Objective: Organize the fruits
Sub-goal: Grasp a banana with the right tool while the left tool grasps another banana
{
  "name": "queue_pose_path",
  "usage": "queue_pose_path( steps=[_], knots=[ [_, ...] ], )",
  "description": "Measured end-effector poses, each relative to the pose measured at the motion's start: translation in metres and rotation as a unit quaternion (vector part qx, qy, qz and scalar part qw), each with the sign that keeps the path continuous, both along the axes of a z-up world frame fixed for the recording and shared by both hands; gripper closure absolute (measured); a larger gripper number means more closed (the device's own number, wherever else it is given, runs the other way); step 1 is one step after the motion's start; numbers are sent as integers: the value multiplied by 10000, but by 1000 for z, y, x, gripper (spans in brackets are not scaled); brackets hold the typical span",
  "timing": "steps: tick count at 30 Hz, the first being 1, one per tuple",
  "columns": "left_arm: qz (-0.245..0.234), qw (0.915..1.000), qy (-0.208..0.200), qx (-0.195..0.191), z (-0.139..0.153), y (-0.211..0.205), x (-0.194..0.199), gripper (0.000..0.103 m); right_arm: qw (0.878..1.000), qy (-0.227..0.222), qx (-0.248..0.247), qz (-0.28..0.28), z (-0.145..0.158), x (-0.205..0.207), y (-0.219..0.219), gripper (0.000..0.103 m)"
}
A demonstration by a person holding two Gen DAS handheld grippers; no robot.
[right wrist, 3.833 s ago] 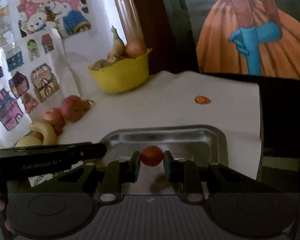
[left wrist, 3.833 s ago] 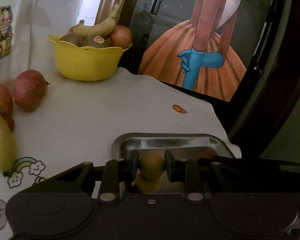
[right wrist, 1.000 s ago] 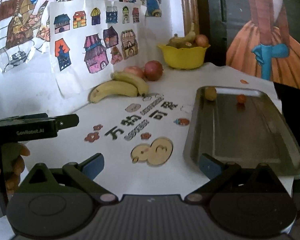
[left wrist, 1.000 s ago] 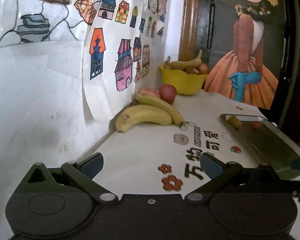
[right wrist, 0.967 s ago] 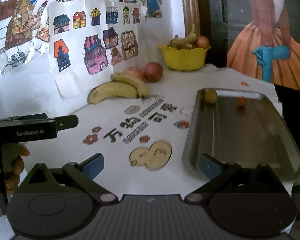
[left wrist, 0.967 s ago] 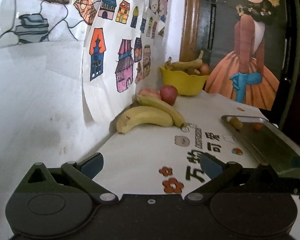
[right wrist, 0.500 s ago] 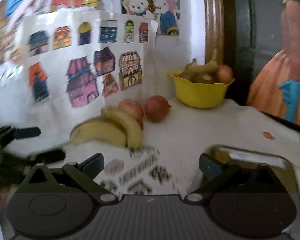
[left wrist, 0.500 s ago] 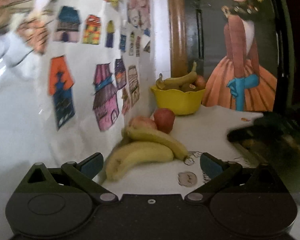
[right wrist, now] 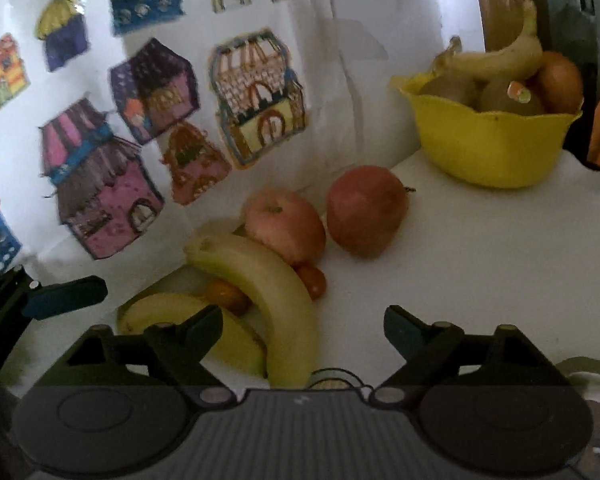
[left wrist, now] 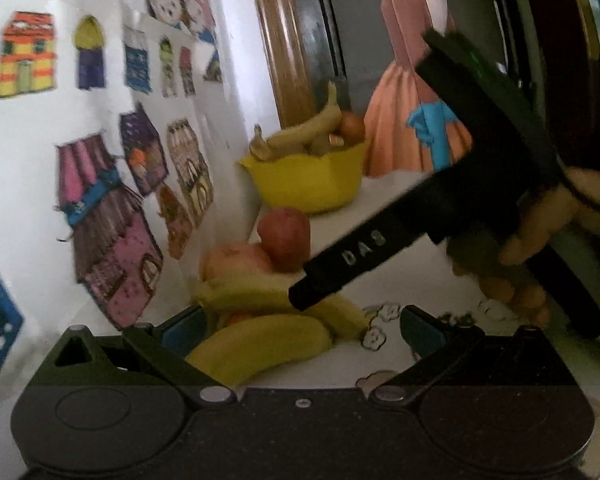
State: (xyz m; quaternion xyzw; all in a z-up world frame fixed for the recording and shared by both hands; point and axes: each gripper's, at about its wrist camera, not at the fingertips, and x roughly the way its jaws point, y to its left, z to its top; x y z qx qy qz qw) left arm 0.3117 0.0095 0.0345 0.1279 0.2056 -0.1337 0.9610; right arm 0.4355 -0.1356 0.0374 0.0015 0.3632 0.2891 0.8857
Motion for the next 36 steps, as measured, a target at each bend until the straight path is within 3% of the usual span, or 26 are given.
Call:
queue_pose_path(
  steps=[9,11,15,20,27,31,36],
  knots=[
    [271,9990,341,77,-7,11,20,1,9995,267,172,69,-8,17,8,33],
    [291,9984,436,197,-9,11,25,3,9992,343,206,-11,-10,22,10,45],
    [271,9973,556,385,-10,6,34,4,9979,490,429,62,-16,25,11,58],
    [333,9947,808,541,-15,8,43,16,9973,540,491,58,-17,22,8,63],
    [354,9948,793,536,-16,9,40,17,9975,567,357,-234,-9,6,-9,66],
    [331,9941,919,467,-13,12,26,17,9973,624,174,-334,-6,-6,-22,67],
    [152,9929,1051,528,-17,9,30,5,9968,739,-61,-307,-1,-17,-43,67]
  ],
)
